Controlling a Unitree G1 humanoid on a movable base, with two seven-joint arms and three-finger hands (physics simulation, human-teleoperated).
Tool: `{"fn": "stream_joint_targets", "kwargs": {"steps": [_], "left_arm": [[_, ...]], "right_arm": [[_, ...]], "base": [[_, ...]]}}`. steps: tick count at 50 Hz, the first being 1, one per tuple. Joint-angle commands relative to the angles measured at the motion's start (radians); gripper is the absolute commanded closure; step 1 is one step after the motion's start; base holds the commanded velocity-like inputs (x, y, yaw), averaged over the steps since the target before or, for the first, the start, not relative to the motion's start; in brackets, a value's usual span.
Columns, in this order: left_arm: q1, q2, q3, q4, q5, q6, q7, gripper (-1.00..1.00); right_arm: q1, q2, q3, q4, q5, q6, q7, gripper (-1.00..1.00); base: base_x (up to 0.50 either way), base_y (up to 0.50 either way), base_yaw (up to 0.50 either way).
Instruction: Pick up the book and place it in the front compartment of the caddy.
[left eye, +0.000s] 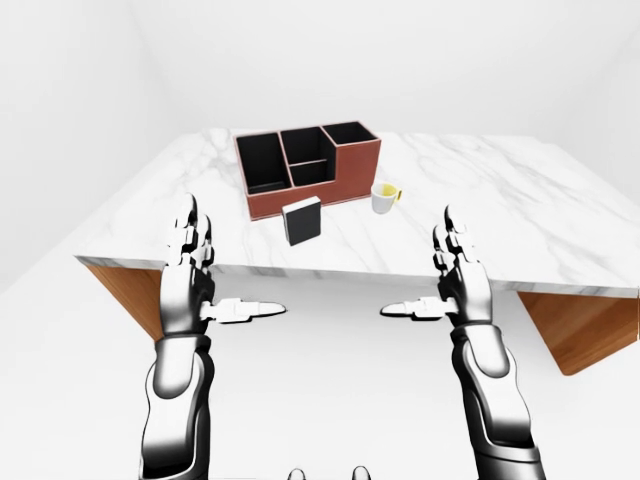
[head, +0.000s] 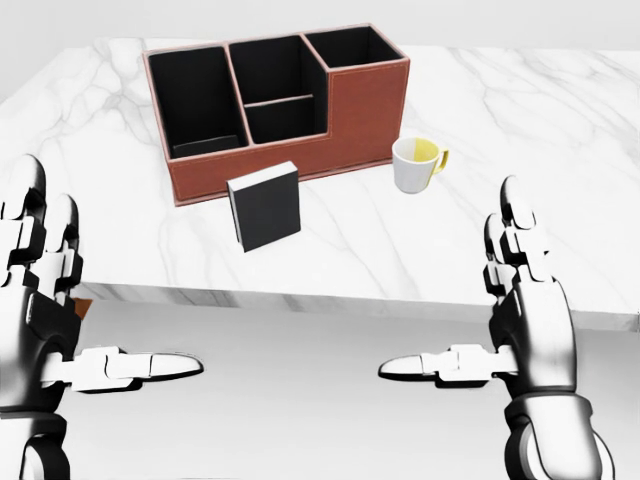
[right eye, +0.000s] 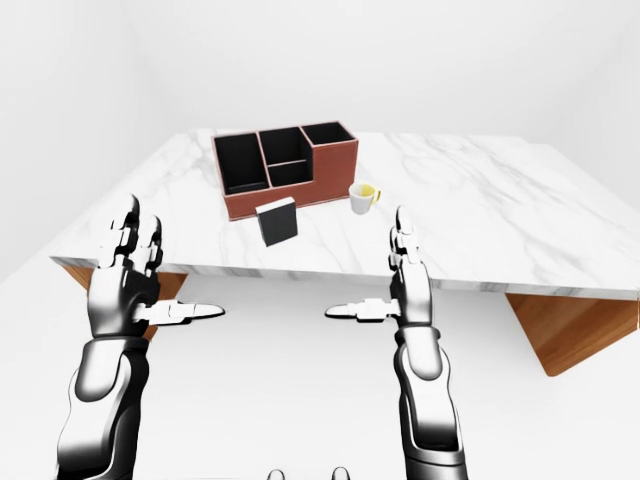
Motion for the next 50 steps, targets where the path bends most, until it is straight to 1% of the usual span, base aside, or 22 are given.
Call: {"fn": "stream_joint_targets", "kwargs": {"steps": [1, 22, 26, 33, 50], "left_arm": [[0.003, -0.001, 0.001, -0.003, 0.0, 0.0, -0.003, -1.0], [0.001, -0.001, -0.003, 0.003, 0.006, 0.0, 0.0, -1.0], [0.001, -0.001, -0.003, 0.006, 0.006, 0.0, 0.0, -1.0], [-0.002, 0.0, -0.001, 0.015, 0.004, 0.0, -0.001, -1.0], [-0.003, 0.0, 0.001, 0.011, 0.002, 0.0, 0.0, -1.0]], "right_arm": [[0.005, 0.004, 0.004, 0.004, -0.012, 0.0, 0.004, -1.0], [-0.004, 0.0, 0.008, 0.023, -0.024, 0.0, 0.002, -1.0], [0.0, 0.002, 0.016, 0.024, -0.013, 0.0, 0.026, -1.0], [-0.005, 0.002, 0.013, 0.03, -0.02, 0.0, 0.017, -1.0], [-0.008, 0.002, 0.014, 0.036, -0.026, 0.0, 0.014, -1.0]], "base": [[0.0, 0.0, 0.5], [0.0, 0.0, 0.49], [0.0, 0.0, 0.0], [0.03, -0.09, 0.0], [0.17, -0.47, 0.0]]}}
